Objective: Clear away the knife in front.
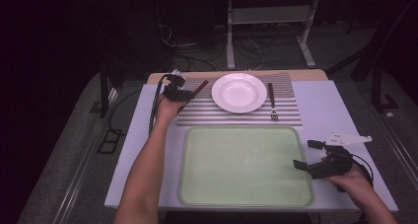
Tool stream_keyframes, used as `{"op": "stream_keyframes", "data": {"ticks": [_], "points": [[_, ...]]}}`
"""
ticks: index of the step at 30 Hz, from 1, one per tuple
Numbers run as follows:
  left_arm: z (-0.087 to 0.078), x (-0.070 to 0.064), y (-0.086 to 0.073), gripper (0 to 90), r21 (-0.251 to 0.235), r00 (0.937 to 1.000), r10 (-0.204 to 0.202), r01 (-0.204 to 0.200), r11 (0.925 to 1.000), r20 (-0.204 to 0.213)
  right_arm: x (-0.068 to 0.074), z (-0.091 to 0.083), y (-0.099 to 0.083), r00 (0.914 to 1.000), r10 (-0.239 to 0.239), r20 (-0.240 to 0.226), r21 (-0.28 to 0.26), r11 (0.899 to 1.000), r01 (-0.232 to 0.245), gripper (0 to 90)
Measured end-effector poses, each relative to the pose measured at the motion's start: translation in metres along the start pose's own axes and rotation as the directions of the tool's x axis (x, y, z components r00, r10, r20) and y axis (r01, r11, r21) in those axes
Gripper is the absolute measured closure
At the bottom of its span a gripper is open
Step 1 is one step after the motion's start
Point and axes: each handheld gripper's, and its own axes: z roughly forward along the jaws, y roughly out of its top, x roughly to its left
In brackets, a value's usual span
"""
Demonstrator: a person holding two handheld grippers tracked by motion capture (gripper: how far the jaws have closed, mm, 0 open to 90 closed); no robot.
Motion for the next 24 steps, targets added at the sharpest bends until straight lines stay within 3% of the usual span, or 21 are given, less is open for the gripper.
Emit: {"op": "stream_keyframes", "data": {"ticks": [9,24], "points": [[-0.023,-0.019,-0.012,77.1,-0.013,0.9993,0.0,0.001,0.9999,0.039,0.001,0.0,0.001,1.0,-0.002,0.001,-0.003,1.0,0.002,0.0],[-0.044,-0.049,-0.032,77.1,-0.026,0.9957,0.024,-0.021,0.9994,0.09,0.003,0.001,0.002,1.0,-0.003,-0.001,-0.003,1.0,0.003,0.0]]}}
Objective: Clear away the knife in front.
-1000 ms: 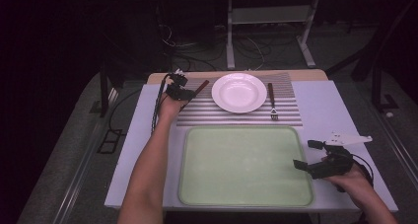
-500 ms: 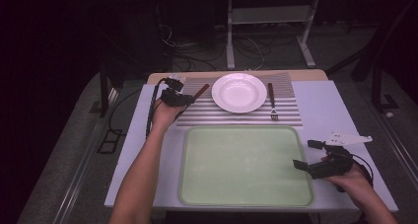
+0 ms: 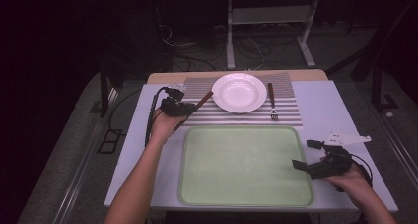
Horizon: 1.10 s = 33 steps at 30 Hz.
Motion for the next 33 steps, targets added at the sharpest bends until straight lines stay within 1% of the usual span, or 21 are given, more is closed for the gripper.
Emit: {"op": "stream_keyframes", "data": {"ticks": [3,4,8,9,10,12,13,15,19,21,23,25,28,30,32,33], "points": [[-0.003,-0.012,-0.006,77.1,-0.001,0.9998,0.01,-0.01,0.9999,0.017,0.0,0.0,0.0,1.0,0.0,0.002,0.0,1.0,0.0,0.0],[-0.003,-0.012,-0.006,77.1,-0.001,0.9998,0.01,-0.01,0.9999,0.017,0.0,0.0,0.0,1.0,0.0,0.002,0.0,1.0,0.0,0.0],[-0.004,-0.025,-0.011,77.0,-0.002,0.9992,0.023,-0.023,0.9997,0.031,0.0,0.0,0.0,1.0,0.0,0.002,0.002,1.0,0.0,0.0],[-0.004,-0.031,-0.015,77.0,-0.002,0.999,0.024,-0.024,0.9997,0.038,0.0,0.0,0.0,1.0,-0.001,0.002,0.002,1.0,0.001,0.0],[-0.004,-0.031,-0.015,77.0,-0.002,0.999,0.024,-0.024,0.9997,0.038,0.0,0.0,0.0,1.0,-0.001,0.002,0.002,1.0,0.001,0.0],[-0.004,-0.037,-0.019,77.0,-0.009,0.9987,0.02,-0.02,0.9998,0.047,0.0,0.0,0.0,1.0,-0.003,0.002,0.001,1.0,0.003,0.0],[-0.004,-0.041,-0.021,77.0,-0.003,0.9985,0.03,-0.03,0.9996,0.046,0.001,0.0,0.0,1.0,-0.004,0.001,0.004,1.0,0.004,0.0],[-0.004,-0.046,-0.025,77.0,0.002,0.9982,0.035,-0.035,0.9994,0.048,0.001,0.0,0.0,1.0,-0.004,0.001,0.005,1.0,0.004,0.0],[-0.003,-0.056,-0.033,77.1,0.006,0.9976,0.038,-0.038,0.9993,0.058,0.001,0.0,0.0,1.0,-0.005,0.0,0.004,1.0,0.005,0.0],[-0.003,-0.061,-0.037,77.0,0.0,0.9975,0.036,-0.036,0.9994,0.061,0.001,0.0,0.0,1.0,-0.005,0.001,0.004,1.0,0.005,0.0],[-0.002,-0.066,-0.041,77.0,0.003,0.9968,0.04,-0.041,0.9992,0.069,0.002,0.0,0.0,1.0,-0.008,0.001,0.004,1.0,0.008,0.0],[0.0,-0.072,-0.046,77.0,0.013,0.9964,0.054,-0.055,0.9984,0.065,0.002,0.0,0.0,1.0,-0.008,0.001,0.007,1.0,0.008,0.0],[0.002,-0.075,-0.051,77.0,0.02,0.9962,0.055,-0.057,0.9982,0.068,0.002,0.0,0.0,0.9999,-0.01,0.001,0.006,1.0,0.01,0.0],[0.003,-0.076,-0.056,77.0,0.023,0.9967,0.043,-0.044,0.9987,0.069,0.002,0.0,0.0,0.9999,-0.011,0.001,0.007,1.0,0.011,0.0],[0.005,-0.078,-0.061,77.0,0.039,0.9966,0.04,-0.043,0.9983,0.072,0.002,0.0,0.0,0.9999,-0.011,0.001,0.007,1.0,0.011,0.0],[0.006,-0.078,-0.064,77.0,0.05,0.9965,0.049,-0.052,0.9974,0.068,0.002,0.0,0.0,0.9999,-0.011,0.001,0.008,1.0,0.011,0.0]]}}
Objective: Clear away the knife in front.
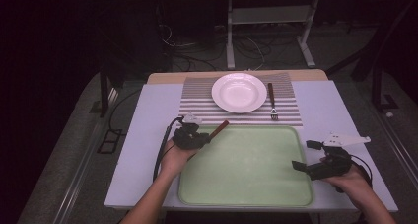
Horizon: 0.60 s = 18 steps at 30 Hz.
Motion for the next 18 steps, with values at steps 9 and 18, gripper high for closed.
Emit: {"op": "stream_keyframes", "data": {"ticks": [9,18], "points": [[0.01,-0.003,-0.01,76.9,0.056,1.0,0.002,-0.002,0.9984,0.003,0.001,-0.001,-0.001,1.0,-0.004,0.0,0.002,1.0,0.004,0.0],[0.01,-0.002,-0.008,66.2,0.022,1.0,-0.008,0.008,0.9997,0.005,0.0,-0.001,-0.001,1.0,-0.001,0.004,0.0,1.0,0.001,0.0]]}}
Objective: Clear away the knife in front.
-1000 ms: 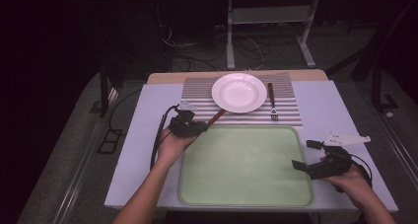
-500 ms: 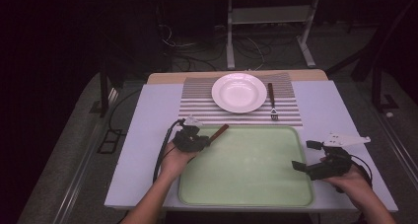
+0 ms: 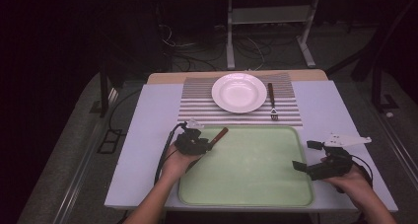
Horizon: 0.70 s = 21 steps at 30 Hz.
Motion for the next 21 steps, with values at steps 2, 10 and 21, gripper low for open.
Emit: {"op": "stream_keyframes", "data": {"ticks": [2,10,21], "points": [[0.0,0.0,0.004,67.6,-0.013,1.0,0.005,-0.005,0.9999,0.008,0.0,0.0,0.0,1.0,-0.001,0.0,0.0,1.0,0.001,0.0],[0.017,-0.004,0.031,89.2,-0.008,0.9954,0.061,-0.061,0.9981,0.074,0.0,0.001,0.0,1.0,0.0,-0.002,0.006,1.0,0.0,0.0],[0.037,-0.008,0.037,89.3,0.042,0.9925,0.084,-0.088,0.9952,0.089,0.002,0.002,-0.001,1.0,-0.006,-0.004,0.012,1.0,0.006,0.0]]}}
